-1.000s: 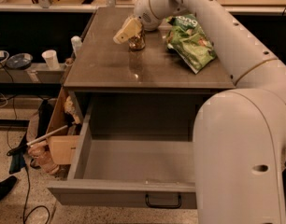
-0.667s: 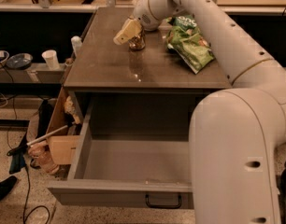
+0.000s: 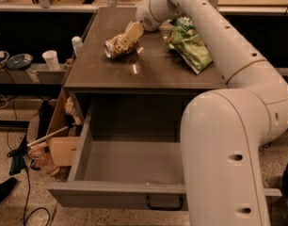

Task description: Place orange can into top drawer

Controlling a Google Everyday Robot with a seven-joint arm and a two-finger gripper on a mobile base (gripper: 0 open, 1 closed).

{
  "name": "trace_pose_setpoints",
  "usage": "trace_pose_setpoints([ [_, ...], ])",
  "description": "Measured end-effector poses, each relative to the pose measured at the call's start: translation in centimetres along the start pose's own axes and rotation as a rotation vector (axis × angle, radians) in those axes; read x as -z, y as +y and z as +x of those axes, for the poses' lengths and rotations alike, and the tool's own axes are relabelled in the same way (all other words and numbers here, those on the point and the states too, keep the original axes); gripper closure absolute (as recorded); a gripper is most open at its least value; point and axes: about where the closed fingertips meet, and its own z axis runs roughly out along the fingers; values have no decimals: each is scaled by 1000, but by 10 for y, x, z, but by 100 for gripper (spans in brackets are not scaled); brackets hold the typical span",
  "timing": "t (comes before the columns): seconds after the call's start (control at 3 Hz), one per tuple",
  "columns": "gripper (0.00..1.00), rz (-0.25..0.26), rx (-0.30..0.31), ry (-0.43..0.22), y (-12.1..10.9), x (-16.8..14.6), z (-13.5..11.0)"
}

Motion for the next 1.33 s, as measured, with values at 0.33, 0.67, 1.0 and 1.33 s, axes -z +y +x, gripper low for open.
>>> trace_pose_setpoints([
  [0.33, 0, -54, -4, -28, 23, 2, -5],
  [0.67, 0, -54, -4, -28, 23, 2, -5],
  [1.0, 15, -54, -4, -28, 23, 2, -5],
  [1.33, 31, -54, -4, -28, 23, 2, -5],
])
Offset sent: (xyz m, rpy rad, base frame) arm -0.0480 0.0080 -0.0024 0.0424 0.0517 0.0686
